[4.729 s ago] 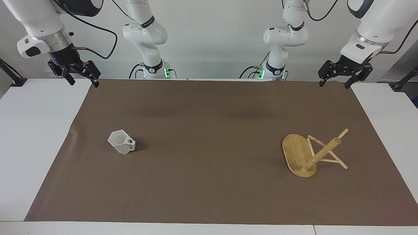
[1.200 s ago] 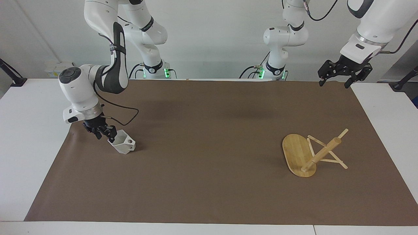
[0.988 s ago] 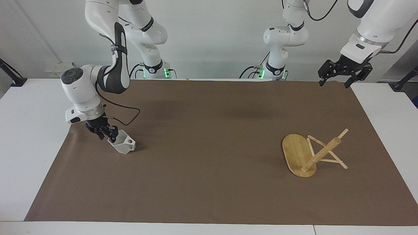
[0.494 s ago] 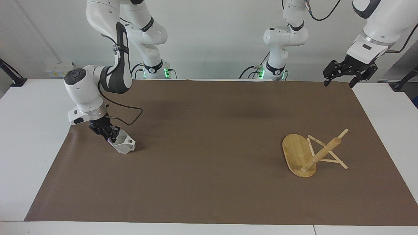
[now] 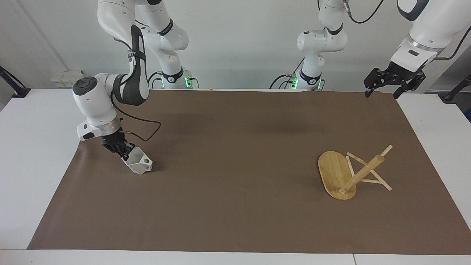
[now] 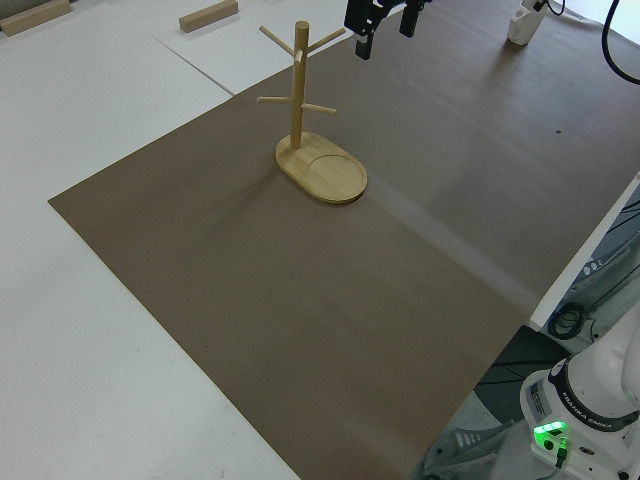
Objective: Hang cup on rack
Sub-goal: 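Lift the cup with the right gripper while the left gripper approaches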
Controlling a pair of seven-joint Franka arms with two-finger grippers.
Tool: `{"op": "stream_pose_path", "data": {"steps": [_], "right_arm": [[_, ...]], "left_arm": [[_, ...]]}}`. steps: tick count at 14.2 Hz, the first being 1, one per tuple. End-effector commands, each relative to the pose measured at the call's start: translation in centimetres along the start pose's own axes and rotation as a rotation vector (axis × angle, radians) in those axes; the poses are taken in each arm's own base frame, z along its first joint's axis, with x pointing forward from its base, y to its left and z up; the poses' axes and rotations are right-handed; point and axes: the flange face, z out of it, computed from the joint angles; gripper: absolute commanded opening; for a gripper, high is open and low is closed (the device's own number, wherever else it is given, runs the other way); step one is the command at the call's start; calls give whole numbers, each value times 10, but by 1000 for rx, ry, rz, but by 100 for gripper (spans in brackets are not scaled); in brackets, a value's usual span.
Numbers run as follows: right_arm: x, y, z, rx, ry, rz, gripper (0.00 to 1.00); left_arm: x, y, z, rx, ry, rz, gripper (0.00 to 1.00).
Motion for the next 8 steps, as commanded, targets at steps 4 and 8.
{"op": "stream_pose_path", "data": {"steps": [4, 8], "right_arm": [[3, -51, -21, 94, -25, -10, 0], [16, -90, -57, 377, -23, 146, 0]], "left_arm": [[-10, -2, 0, 15, -6, 12, 100], [-10, -2, 1, 15, -9, 7, 100]]}}
